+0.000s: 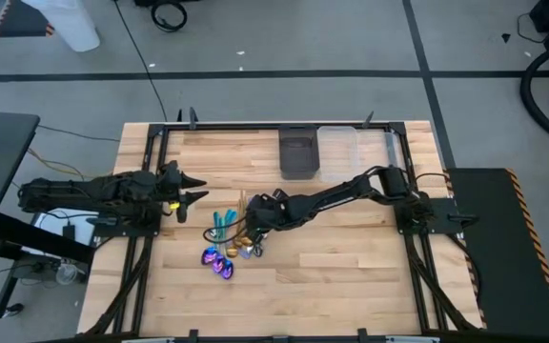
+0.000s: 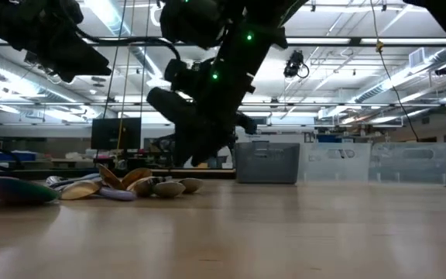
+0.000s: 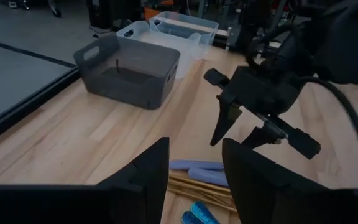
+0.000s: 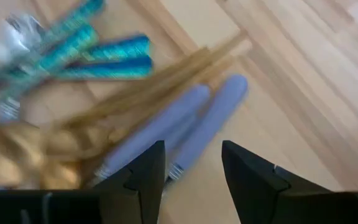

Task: Sort silverware by color (type)

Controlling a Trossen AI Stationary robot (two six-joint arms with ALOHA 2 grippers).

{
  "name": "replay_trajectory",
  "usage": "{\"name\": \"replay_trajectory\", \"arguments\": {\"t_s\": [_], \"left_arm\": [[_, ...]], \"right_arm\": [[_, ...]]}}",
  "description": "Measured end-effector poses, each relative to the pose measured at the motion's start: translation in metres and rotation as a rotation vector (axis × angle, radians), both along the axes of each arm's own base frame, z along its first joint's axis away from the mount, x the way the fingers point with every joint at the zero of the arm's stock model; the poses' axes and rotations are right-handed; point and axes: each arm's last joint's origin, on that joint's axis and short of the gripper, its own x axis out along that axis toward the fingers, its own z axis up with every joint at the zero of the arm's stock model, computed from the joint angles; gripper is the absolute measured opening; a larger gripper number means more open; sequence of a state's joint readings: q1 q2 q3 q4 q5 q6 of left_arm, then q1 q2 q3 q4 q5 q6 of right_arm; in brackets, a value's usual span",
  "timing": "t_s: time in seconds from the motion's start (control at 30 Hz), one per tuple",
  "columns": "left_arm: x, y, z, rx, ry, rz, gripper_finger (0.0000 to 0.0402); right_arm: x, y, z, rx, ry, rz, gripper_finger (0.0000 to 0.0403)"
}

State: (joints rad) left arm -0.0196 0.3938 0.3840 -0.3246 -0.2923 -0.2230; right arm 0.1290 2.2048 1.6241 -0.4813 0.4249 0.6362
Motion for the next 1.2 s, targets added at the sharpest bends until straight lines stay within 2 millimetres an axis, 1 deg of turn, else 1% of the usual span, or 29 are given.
{"name": "replay_trajectory", "arguments": {"t_s": [0.17, 0.33, 0.43, 0.5, 0.73, 0.8, 0.87, 1.03, 1.1, 1.2], "left_arm": [[0.000, 0.001, -0.002, 0.008, 0.022, 0.018, 0.0156], [-0.001, 0.000, -0.003, 0.007, 0.038, 0.017, 0.0156], [-0.001, 0.001, -0.004, 0.002, 0.041, 0.019, 0.0156], [-0.001, 0.001, -0.004, -0.002, 0.048, 0.021, 0.0156], [-0.002, 0.001, -0.007, -0.017, 0.069, 0.026, 0.0156], [-0.002, 0.001, -0.007, -0.017, 0.069, 0.027, 0.0156], [-0.002, 0.001, -0.007, -0.018, 0.067, 0.027, 0.0156], [-0.002, 0.001, -0.007, -0.023, 0.065, 0.029, 0.0156], [-0.002, 0.000, -0.007, -0.023, 0.065, 0.029, 0.0156], [-0.002, 0.001, -0.007, -0.023, 0.064, 0.029, 0.0156]], "right_arm": [[0.004, -0.002, -0.022, -0.007, 0.028, -0.007, 0.0169], [0.003, -0.007, -0.025, 0.011, 0.042, -0.027, 0.0168], [0.004, -0.014, -0.024, 0.072, 0.048, -0.015, 0.0161], [0.004, -0.018, -0.023, 0.111, 0.049, -0.014, 0.0148], [0.002, -0.027, -0.023, 0.154, 0.076, -0.024, 0.0069], [0.002, -0.028, -0.023, 0.169, 0.079, -0.020, 0.0054], [0.002, -0.028, -0.023, 0.176, 0.082, -0.017, 0.0049], [-0.002, -0.029, -0.017, 0.168, 0.106, -0.008, 0.0051], [-0.005, -0.029, -0.012, 0.165, 0.114, -0.005, 0.0051], [-0.008, -0.030, -0.001, 0.148, 0.112, -0.012, 0.0051]]}}
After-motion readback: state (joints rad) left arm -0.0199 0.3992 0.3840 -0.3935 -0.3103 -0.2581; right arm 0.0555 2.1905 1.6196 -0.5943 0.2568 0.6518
